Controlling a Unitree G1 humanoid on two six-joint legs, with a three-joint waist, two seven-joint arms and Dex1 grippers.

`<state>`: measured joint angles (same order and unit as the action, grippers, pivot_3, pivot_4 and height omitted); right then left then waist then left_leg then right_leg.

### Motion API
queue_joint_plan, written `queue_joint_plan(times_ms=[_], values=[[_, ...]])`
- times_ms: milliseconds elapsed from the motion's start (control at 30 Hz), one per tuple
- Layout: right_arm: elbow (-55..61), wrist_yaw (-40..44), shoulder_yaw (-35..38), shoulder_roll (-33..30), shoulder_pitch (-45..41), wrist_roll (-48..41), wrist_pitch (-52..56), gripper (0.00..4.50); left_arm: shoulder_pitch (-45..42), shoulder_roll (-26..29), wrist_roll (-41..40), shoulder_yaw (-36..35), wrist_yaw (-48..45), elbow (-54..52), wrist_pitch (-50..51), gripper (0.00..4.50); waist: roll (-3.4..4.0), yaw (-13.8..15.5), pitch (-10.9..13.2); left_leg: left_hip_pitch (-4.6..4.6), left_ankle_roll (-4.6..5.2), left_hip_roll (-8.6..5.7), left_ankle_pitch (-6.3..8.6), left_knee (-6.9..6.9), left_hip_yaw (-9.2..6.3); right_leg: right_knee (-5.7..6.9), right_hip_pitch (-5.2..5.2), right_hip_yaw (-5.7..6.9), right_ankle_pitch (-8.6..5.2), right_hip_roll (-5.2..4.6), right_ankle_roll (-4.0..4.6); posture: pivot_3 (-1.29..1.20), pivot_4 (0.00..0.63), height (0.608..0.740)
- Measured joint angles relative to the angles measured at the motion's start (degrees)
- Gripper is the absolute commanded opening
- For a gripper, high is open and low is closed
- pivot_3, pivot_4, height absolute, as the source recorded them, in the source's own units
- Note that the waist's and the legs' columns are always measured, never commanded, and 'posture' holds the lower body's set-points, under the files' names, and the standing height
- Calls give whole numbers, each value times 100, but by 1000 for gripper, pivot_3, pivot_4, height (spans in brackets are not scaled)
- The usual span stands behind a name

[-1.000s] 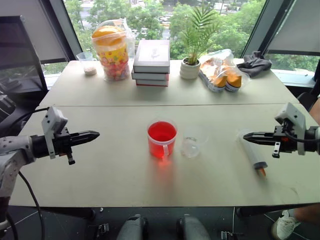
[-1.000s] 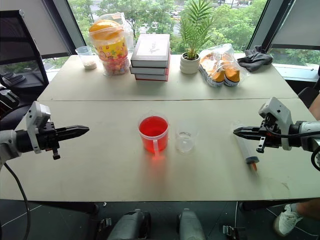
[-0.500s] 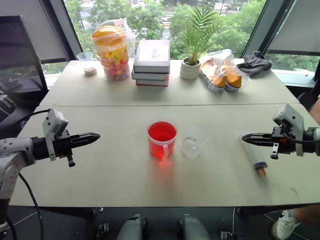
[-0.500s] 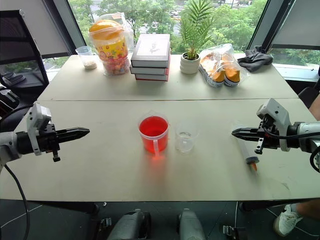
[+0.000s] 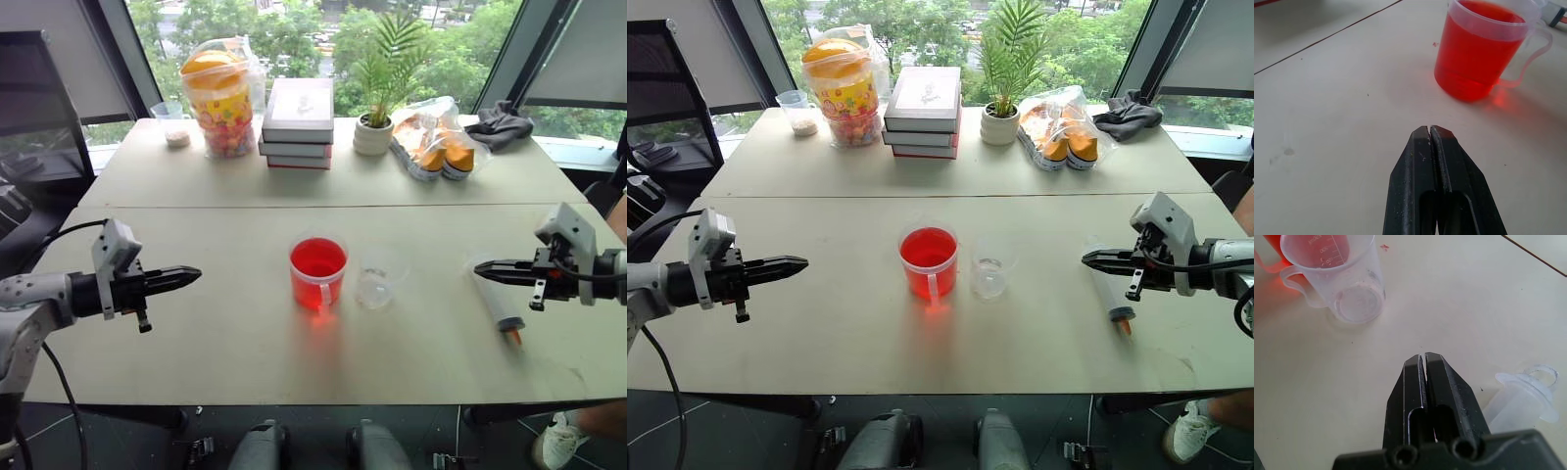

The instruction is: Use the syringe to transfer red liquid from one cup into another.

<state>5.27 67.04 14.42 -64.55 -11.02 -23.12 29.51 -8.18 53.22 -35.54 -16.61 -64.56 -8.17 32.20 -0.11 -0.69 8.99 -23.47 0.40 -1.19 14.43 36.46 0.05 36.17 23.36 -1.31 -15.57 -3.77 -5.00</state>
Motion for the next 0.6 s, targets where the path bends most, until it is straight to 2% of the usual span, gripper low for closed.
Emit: queue_joint_plan(times_ms=[100,300,600], values=[[-86,-227,-32,0,-96,197,-5,1366,-113,-61,5,63,65,-4,0,0,0,1,0,0,0,0,0,6,0,2,-2,0,0,0,1,0,150,740],[-329,-420,-287,-4,-175,504,129,4468,-182,-160,12,267,144,-6,0,0,0,0,0,0,0,0,0,8,0,4,-2,0,0,0,-1,0,150,740],[-995,-950,-1514,24,-2214,678,2700,4468,-602,-293,200,649,82,156,-135,0,5,-23,0,-5,0,1,0,34,0,18,1,-1,-6,0,22,0,150,740]])
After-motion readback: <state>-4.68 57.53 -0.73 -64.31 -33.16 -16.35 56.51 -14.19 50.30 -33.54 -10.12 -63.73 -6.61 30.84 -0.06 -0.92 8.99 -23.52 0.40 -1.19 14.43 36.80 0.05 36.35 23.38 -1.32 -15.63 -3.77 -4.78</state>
